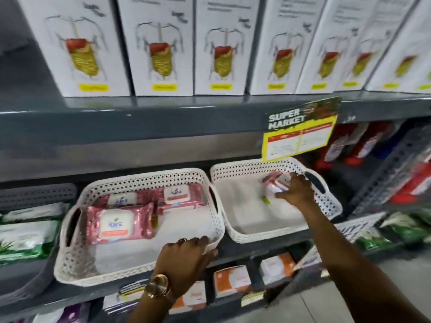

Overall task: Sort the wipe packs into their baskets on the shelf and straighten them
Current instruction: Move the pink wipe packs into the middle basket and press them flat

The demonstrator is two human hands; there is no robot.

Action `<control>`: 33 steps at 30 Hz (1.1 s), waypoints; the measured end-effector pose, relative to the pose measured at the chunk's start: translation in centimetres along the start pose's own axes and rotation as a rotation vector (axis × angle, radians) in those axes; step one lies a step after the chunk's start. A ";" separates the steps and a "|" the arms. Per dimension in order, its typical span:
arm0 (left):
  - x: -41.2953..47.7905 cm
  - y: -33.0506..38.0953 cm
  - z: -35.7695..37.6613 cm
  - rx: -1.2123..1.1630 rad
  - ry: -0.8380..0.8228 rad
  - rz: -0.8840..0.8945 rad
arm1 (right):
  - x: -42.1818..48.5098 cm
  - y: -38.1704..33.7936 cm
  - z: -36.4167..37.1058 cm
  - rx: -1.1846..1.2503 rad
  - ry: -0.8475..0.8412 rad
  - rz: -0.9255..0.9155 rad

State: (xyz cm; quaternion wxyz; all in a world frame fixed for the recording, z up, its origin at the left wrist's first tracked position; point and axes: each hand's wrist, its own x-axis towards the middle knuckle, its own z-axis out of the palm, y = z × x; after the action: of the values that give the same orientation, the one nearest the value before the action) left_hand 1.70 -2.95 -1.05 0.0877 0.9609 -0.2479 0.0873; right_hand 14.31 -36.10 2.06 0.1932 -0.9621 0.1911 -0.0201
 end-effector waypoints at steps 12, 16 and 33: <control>0.0 1.0 -0.3 0.162 0.130 -0.037 | 1.1 2.1 0.1 0.236 0.017 0.086; -0.5 0.6 -0.8 0.160 0.099 -0.045 | -2.9 -2.0 -0.7 0.330 0.087 0.000; -4.5 -4.8 -2.7 -0.176 0.053 -0.111 | -12.4 -19.3 8.9 -0.148 -0.181 -0.744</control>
State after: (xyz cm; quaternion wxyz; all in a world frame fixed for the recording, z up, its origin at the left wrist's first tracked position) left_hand -0.16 3.79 0.00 0.1829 0.9591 -0.1983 0.0858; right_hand 10.79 -11.69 1.57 0.1188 -0.9750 -0.1876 0.0101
